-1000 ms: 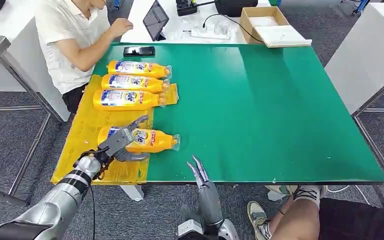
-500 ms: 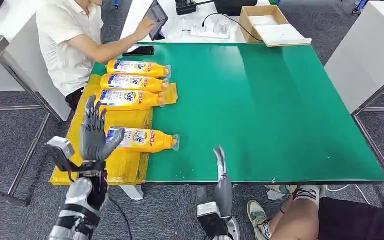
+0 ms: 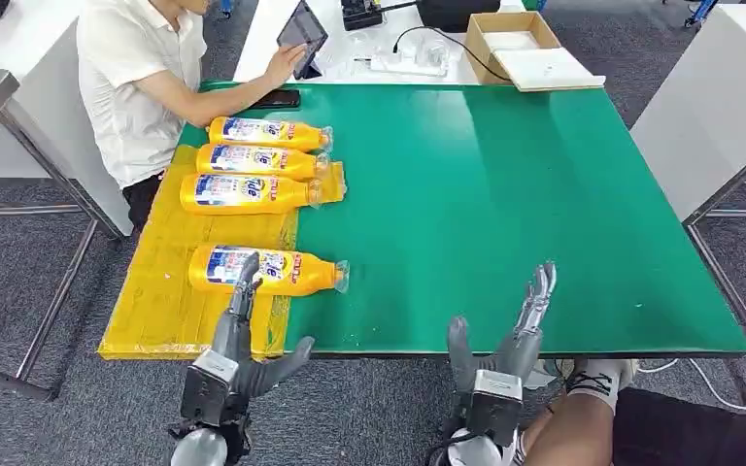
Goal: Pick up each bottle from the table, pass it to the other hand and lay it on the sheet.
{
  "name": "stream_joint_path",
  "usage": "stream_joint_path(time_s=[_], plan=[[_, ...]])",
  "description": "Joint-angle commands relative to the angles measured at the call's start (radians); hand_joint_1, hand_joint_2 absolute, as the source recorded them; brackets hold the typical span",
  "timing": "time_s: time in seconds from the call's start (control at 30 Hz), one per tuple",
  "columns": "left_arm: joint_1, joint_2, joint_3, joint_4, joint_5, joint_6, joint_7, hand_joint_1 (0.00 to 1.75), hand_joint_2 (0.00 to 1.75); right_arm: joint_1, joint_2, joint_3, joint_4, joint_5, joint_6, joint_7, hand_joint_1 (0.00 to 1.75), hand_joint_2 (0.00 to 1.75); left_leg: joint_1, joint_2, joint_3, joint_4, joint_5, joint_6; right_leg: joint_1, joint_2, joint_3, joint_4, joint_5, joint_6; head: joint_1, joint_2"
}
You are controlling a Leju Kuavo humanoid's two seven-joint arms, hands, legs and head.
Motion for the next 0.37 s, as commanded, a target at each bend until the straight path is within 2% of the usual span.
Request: stream_joint_path(time_s=[0.03,0.07,0.1,0.17,0.2,0.23,0.27,0.3,0.33,0.37], plan=[[0.066,0.033,-0.044,0.000,-0.010,0.071,-0.006,0.00,1.75,-0.028,0.055,-0.226,0.071,0.090,-0.063,-0.031,0.00,0.00,0.001,0.002,0.009,-0.003,-0.003,-0.003,0.002,0.000,0.008,-0.002,-0.003,-0.003,0.000,0.000],[0.068,0.032,-0.034,-0.005,-0.011,0.084,-0.006,0.00,1.75,-0.037,0.055,-0.218,0.090,0.093,-0.063,-0.031,0.00,0.00,0.002,0.003,0.009,-0.002,-0.004,-0.003,0.002,0.000,0.008,-0.001,-0.003,-0.003,0.000,0.000],[0.068,0.025,-0.014,-0.009,0.000,0.092,-0.010,0.00,1.75,-0.052,0.055,-0.189,0.123,0.069,-0.063,-0.031,0.00,1.75,0.001,0.002,0.007,-0.002,-0.002,-0.002,0.002,0.000,0.007,-0.002,-0.002,-0.003,0.000,0.000],[0.064,0.013,0.012,-0.017,0.015,0.103,-0.038,0.00,1.75,-0.073,0.044,-0.131,0.162,0.034,-0.063,-0.031,0.00,1.75,0.002,0.003,0.005,-0.001,-0.002,-0.002,0.002,0.001,0.004,-0.002,-0.001,-0.002,0.000,0.000],[0.059,0.005,0.024,-0.023,0.041,0.090,-0.053,0.00,1.75,-0.091,0.005,-0.057,0.210,0.020,-0.063,-0.031,0.00,1.75,0.002,0.004,0.007,-0.001,-0.003,-0.003,0.002,0.002,0.006,-0.002,-0.002,-0.003,0.000,0.000],[0.053,0.002,0.025,-0.024,0.060,0.076,-0.056,0.00,1.75,-0.098,-0.006,-0.035,0.210,0.027,-0.063,-0.031,0.00,1.75,0.001,0.003,0.003,-0.001,-0.001,-0.001,0.002,0.003,0.003,-0.001,0.000,-0.002,0.000,0.000],[0.043,-0.002,0.023,-0.018,0.066,0.073,-0.057,0.00,0.00,-0.109,-0.021,-0.010,0.232,0.022,-0.063,-0.031,0.00,1.75,0.002,0.005,0.005,-0.001,-0.002,-0.002,0.002,0.003,0.005,-0.002,-0.001,-0.003,0.000,0.000],[0.030,-0.010,0.021,-0.013,0.085,0.069,-0.071,0.00,0.00,-0.122,-0.028,0.001,0.252,-0.014,-0.034,-0.031,0.00,1.75,0.002,0.005,0.005,-0.001,-0.002,-0.002,0.002,0.004,0.004,-0.002,0.000,-0.003,0.000,0.000],[0.021,-0.018,0.024,-0.010,0.110,0.063,-0.079,0.00,1.75,-0.129,-0.031,0.004,0.260,-0.025,-0.022,-0.031,0.00,1.75,0.002,0.005,0.005,-0.001,-0.002,-0.003,0.002,0.003,0.005,-0.001,-0.001,-0.003,0.000,0.000],[0.016,-0.022,0.025,-0.008,0.120,0.064,-0.086,0.00,1.75,-0.132,-0.034,0.008,0.269,-0.026,-0.018,-0.031,0.00,1.75,0.002,0.004,0.004,-0.001,-0.001,-0.002,0.002,0.002,0.005,-0.001,0.000,-0.003,0.000,0.000]])
